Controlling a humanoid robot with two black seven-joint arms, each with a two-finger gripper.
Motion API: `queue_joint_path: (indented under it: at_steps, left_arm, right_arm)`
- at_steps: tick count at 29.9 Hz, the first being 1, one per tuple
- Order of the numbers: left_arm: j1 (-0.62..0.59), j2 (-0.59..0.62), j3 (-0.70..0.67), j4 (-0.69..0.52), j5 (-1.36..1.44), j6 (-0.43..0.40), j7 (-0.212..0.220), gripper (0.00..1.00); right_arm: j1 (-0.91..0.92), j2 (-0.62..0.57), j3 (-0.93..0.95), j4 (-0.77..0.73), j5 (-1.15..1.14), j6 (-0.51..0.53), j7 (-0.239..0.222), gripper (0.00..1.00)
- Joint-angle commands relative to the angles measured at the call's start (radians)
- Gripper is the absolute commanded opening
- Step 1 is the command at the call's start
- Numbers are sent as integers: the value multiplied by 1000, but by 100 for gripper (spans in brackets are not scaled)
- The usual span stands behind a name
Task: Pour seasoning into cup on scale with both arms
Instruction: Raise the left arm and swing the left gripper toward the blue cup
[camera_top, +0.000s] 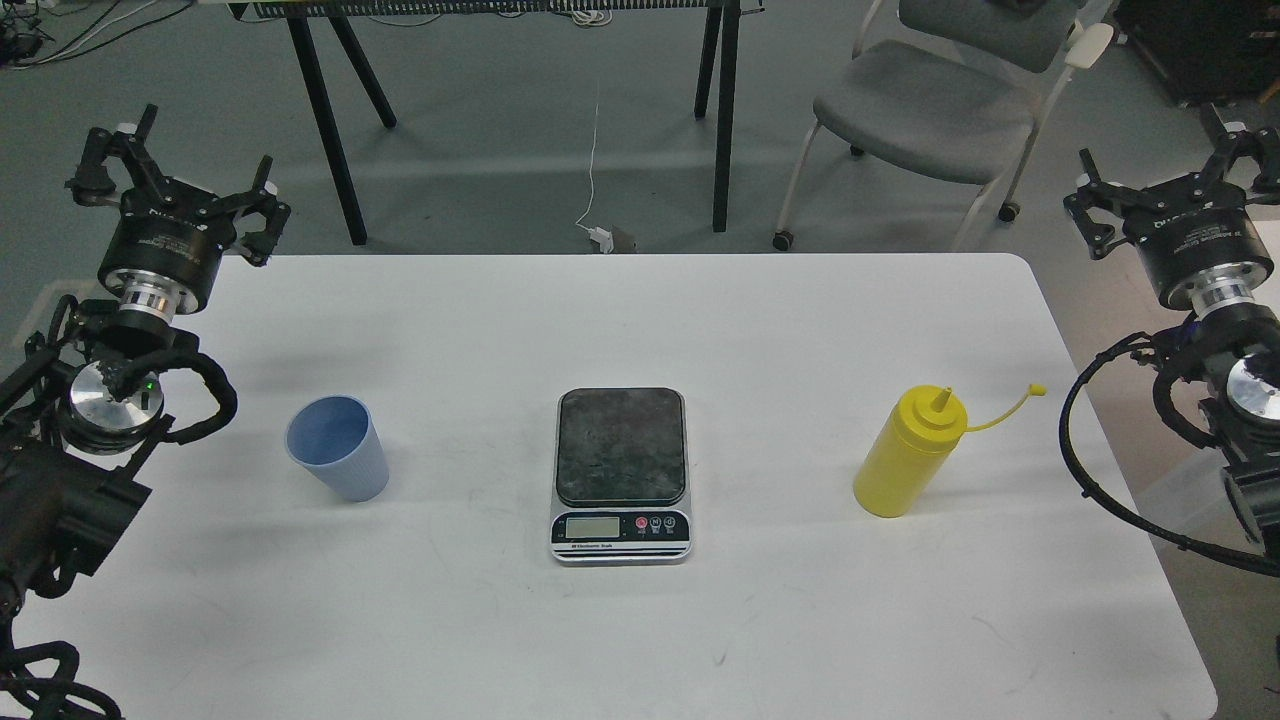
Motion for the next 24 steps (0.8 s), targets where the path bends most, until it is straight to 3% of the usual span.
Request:
queue_joint_path:
  at_steps: [1, 6, 11, 16, 19, 24]
  left_arm:
    - [-6, 1, 0, -4, 2, 1, 0, 99]
    - [3, 27, -5, -80, 0, 4, 0, 99]
    - [0, 140, 67, -207, 19, 6, 11, 99]
    - [-34, 306, 150, -353, 317, 17, -5, 99]
    - [-32, 367, 150, -404, 601, 17, -35, 98]
    - [-20, 453, 153, -462, 1104, 33, -153, 96]
  right_arm:
    - [0, -5, 2, 15, 0, 0, 0, 100]
    - [-2, -25, 2, 18, 0, 0, 0, 100]
    - [-14, -53, 9, 47, 2, 0, 1, 100]
    - [-46, -77, 18, 90, 2, 0, 5, 100]
    - [-63, -97, 20, 121, 2, 0, 9, 100]
    - [-89, -117, 34, 165, 3, 0, 12, 100]
